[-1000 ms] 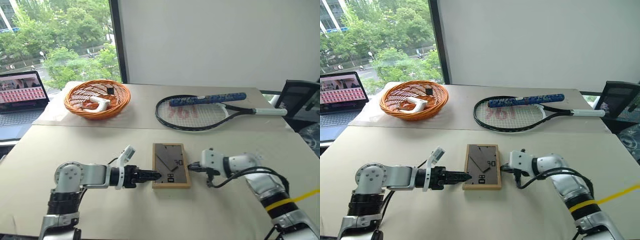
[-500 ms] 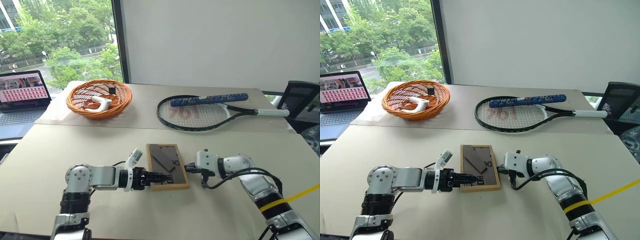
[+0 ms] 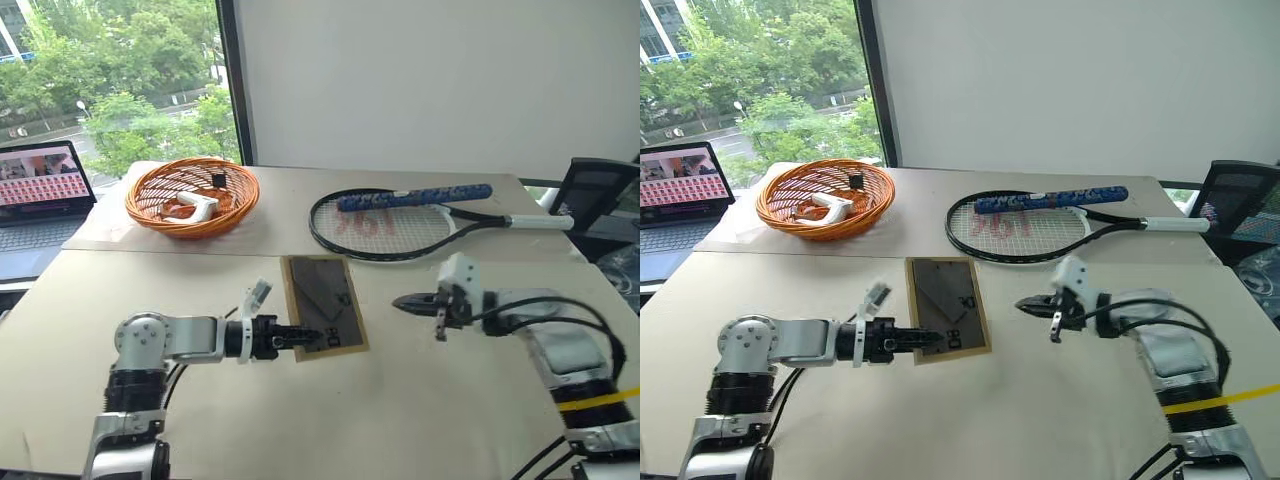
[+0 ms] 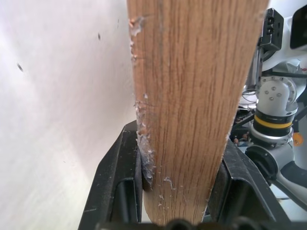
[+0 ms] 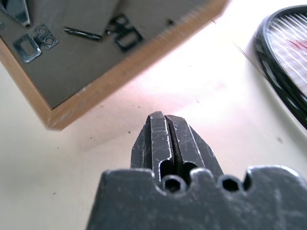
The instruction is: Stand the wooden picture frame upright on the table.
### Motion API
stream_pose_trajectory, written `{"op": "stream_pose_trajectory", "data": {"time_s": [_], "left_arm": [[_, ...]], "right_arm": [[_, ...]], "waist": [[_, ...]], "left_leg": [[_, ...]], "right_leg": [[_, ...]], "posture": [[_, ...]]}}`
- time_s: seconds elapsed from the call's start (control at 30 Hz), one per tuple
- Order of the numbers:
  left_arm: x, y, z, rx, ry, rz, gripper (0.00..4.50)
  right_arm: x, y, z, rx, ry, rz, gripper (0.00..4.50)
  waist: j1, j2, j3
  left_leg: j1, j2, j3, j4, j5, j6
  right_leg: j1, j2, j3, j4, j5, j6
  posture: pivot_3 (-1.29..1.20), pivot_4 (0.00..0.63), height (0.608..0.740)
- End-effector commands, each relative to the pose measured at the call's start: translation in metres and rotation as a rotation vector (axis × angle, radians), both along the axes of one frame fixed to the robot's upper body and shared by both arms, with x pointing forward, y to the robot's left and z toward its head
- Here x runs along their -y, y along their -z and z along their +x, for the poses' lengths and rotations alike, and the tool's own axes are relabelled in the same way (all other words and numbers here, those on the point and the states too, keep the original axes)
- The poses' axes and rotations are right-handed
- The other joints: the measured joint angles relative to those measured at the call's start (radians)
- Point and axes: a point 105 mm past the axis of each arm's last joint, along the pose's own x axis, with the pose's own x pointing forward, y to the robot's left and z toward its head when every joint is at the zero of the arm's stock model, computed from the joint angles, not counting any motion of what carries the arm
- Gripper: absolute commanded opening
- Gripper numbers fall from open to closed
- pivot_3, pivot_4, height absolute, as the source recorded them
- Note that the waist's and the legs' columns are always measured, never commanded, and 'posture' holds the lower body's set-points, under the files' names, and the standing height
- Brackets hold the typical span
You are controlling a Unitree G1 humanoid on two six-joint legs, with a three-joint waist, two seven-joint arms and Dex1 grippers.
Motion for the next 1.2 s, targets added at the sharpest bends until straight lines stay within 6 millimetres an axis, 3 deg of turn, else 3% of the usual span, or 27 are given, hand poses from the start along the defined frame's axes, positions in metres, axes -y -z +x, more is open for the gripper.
{"op": "stream_pose_trajectory", "data": {"time_s": [0.03,0.2,0.33,0.4,0.63,0.8,0.93,1.07,1.13,1.2], "left_arm": [[0.008,-0.028,-0.004,0.125,0.109,-0.058,1.15],[0.011,-0.022,-0.003,0.129,0.187,-0.007,1.15],[0.019,-0.02,-0.004,0.147,0.259,0.013,1.15],[0.022,-0.021,-0.002,0.155,0.273,0.011,1.15],[0.032,-0.024,-0.001,0.161,0.324,0.006,1.15],[0.031,-0.023,0.003,0.137,0.319,-0.001,1.15],[0.029,-0.025,0.006,0.115,0.308,-0.019,1.15],[0.027,-0.033,0.01,0.055,0.294,-0.09,1.15],[0.026,-0.039,0.011,0.027,0.295,-0.134,1.15],[0.025,-0.044,0.01,0.006,0.304,-0.178,1.15]], "right_arm": [[-0.029,-0.044,-0.026,-0.056,-0.162,0.165,0.81],[-0.063,-0.05,-0.021,-0.037,-0.19,0.149,2.58],[-0.075,-0.044,-0.015,-0.042,-0.212,0.121,3.96],[-0.079,-0.042,-0.018,-0.061,-0.247,0.115,4.43],[-0.094,-0.023,-0.027,-0.058,-0.34,0.029,4.43],[-0.098,-0.034,-0.043,-0.011,-0.437,0.074,4.43],[-0.091,-0.046,-0.052,-0.005,-0.465,0.117,4.43],[-0.081,-0.044,-0.06,-0.002,-0.465,0.097,4.43],[-0.075,-0.043,-0.056,0.019,-0.421,0.091,4.43],[-0.063,-0.044,-0.039,0.076,-0.31,0.074,4.43]], "waist": [[-0.006,0.0,0.0],[-0.01,0.0,0.0],[-0.003,0.0,0.0],[0.003,0.001,0.001],[0.003,0.001,0.001],[0.003,0.001,0.001],[0.003,0.001,0.001],[0.007,0.001,0.001],[0.006,0.001,0.001],[0.002,0.001,0.001]], "left_leg": [[0.0,0.0,0.0,-0.001,0.0,0.0],[-0.001,0.0,0.0,-0.002,0.0,0.0],[-0.012,0.0,0.0,0.001,0.0,0.0],[-0.016,0.0,-0.001,0.001,0.0,0.0],[-0.017,0.0,-0.001,0.0,0.0,0.0],[-0.017,0.0,-0.001,0.001,0.0,0.0],[-0.017,0.0,-0.001,0.001,0.0,0.0],[-0.017,0.0,-0.002,0.002,0.0,0.0],[-0.017,0.0,-0.003,0.002,0.0,0.0],[-0.017,0.0,-0.004,0.002,0.0,0.0]], "right_leg": [[0.0,0.0,0.0,0.0,0.0,0.0],[-0.001,0.0,0.0,-0.001,-0.001,-0.001],[-0.012,0.0,-0.001,0.001,-0.001,-0.001],[-0.015,0.0,-0.001,0.002,-0.001,-0.001],[-0.017,0.0,-0.002,0.003,-0.001,-0.001],[-0.017,0.0,-0.002,0.004,-0.001,-0.001],[-0.017,0.0,-0.002,0.004,-0.001,-0.001],[-0.016,0.0,-0.004,0.004,-0.001,-0.001],[-0.015,0.0,-0.004,0.004,-0.001,-0.001],[-0.015,0.0,-0.005,0.005,-0.001,-0.001]], "posture": [[0.0,0.15,0.725],[0.0,0.15,0.725],[0.0,0.15,0.725],[0.0,0.15,0.725],[0.0,0.15,0.725],[0.0,0.15,0.725],[0.0,0.15,0.725],[0.0,0.15,0.725],[0.0,0.15,0.725],[0.0,0.15,0.725]]}}
